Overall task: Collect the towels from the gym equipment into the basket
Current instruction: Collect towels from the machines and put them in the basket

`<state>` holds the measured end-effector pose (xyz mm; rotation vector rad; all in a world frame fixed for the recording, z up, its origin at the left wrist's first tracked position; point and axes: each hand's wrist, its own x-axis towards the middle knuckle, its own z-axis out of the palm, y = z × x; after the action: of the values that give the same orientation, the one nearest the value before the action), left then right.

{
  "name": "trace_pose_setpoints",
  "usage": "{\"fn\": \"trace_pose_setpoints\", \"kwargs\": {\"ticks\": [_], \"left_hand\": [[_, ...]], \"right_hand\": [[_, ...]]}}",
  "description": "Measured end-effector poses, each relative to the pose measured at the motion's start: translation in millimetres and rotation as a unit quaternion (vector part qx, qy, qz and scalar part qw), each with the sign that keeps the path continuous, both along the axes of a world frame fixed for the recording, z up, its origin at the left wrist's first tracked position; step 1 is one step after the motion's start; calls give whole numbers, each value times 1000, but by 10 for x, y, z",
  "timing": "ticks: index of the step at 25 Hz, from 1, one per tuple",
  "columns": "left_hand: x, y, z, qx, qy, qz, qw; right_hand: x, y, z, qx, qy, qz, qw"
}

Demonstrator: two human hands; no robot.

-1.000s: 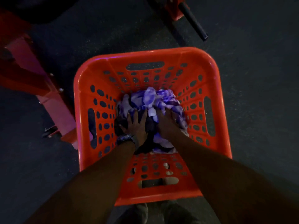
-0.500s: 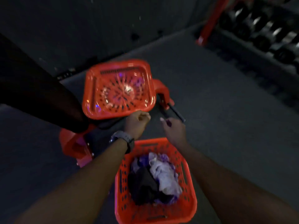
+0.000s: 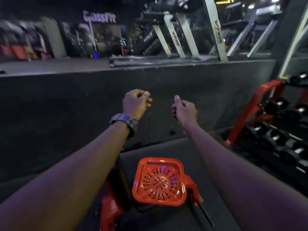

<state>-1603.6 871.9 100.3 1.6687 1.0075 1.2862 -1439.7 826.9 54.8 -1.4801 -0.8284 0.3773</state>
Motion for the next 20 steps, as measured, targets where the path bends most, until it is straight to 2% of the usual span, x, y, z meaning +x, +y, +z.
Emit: {"fn": "trace_pose_setpoints", "kwargs": {"ticks": [5, 9, 13, 15, 20], "left_hand": [[-1064, -132, 588, 70, 20, 146, 987], [-1931, -615, 837, 93, 25, 287, 953], [-2784, -1460, 905, 98, 21, 415, 904], [-3254, -2133, 915, 94, 13, 480, 872], [-4185, -4135, 891, 93, -20, 638, 764]], "right_hand": [[-801, 219, 521, 50, 18, 115, 992], [-1702, 218, 752, 68, 25, 253, 965], [-2734, -162, 874, 78, 35, 399, 913], [-3293, -539, 911, 76, 39, 471, 878], [-4545, -1889, 1094, 92, 27, 632, 769]]}}
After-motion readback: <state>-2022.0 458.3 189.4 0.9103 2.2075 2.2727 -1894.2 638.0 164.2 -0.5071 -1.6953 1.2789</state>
